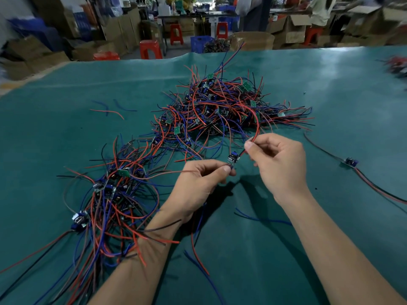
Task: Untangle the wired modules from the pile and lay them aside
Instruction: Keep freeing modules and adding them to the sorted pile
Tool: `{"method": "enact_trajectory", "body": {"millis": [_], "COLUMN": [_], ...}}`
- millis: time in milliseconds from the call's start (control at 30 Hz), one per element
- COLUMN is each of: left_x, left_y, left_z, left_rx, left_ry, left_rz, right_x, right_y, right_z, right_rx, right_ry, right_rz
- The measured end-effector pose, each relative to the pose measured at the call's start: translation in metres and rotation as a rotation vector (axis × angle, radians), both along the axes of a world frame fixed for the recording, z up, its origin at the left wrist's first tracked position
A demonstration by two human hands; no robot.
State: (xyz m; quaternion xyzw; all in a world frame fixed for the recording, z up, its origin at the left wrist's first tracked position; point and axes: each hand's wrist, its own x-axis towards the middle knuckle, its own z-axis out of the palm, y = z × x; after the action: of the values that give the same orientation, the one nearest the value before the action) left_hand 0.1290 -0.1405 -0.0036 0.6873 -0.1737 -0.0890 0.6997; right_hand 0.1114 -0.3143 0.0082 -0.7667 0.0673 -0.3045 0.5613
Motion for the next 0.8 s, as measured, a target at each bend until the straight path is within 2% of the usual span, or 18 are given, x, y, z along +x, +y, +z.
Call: {"method": "enact_trajectory", "body": {"millis": [200,367,433,533,600,633,700,800], "left_x": [-0.001,-0.002,-0.001,0.0,-0.001,-0.002,-0.002,-0.003], "left_y": [-0.002,-0.002,-0.003,-0.003,-0.003,-0.003,-0.003,-0.002], "left_z": [-0.001,0.0,0.0,0.001,0.002,0.002,0.002,0.002], "left_rx": [0.039,-0.001,-0.065,-0.103,-0.093,-0.072,-0.014,0.038], "left_ry": [-0.055,-0.032,0.003,-0.002,-0.013,-0.025,-0.054,-0.083], "left_rz": [-0.051,0.009,0.078,0.133,0.118,0.105,0.079,0.015], "right_x": [0.003,0.003,0.002,-0.003,-0.007,-0.008,-0.009,-0.011], "right_y": [-0.022,-0.025,-0.013,0.016,0.032,0.036,0.037,0.028], "right_z": [0.006,0.009,0.011,0.01,0.006,0.002,0.0,0.006], "right_rx": [0.169,0.48,0.643,0.806,0.721,0.616,0.428,0.311], "right_ry": [-0.047,-0.149,-0.062,0.197,0.285,0.276,0.208,0.113], "right_rz": [-0.188,-0.403,-0.288,0.127,0.323,0.339,0.282,0.192]}}
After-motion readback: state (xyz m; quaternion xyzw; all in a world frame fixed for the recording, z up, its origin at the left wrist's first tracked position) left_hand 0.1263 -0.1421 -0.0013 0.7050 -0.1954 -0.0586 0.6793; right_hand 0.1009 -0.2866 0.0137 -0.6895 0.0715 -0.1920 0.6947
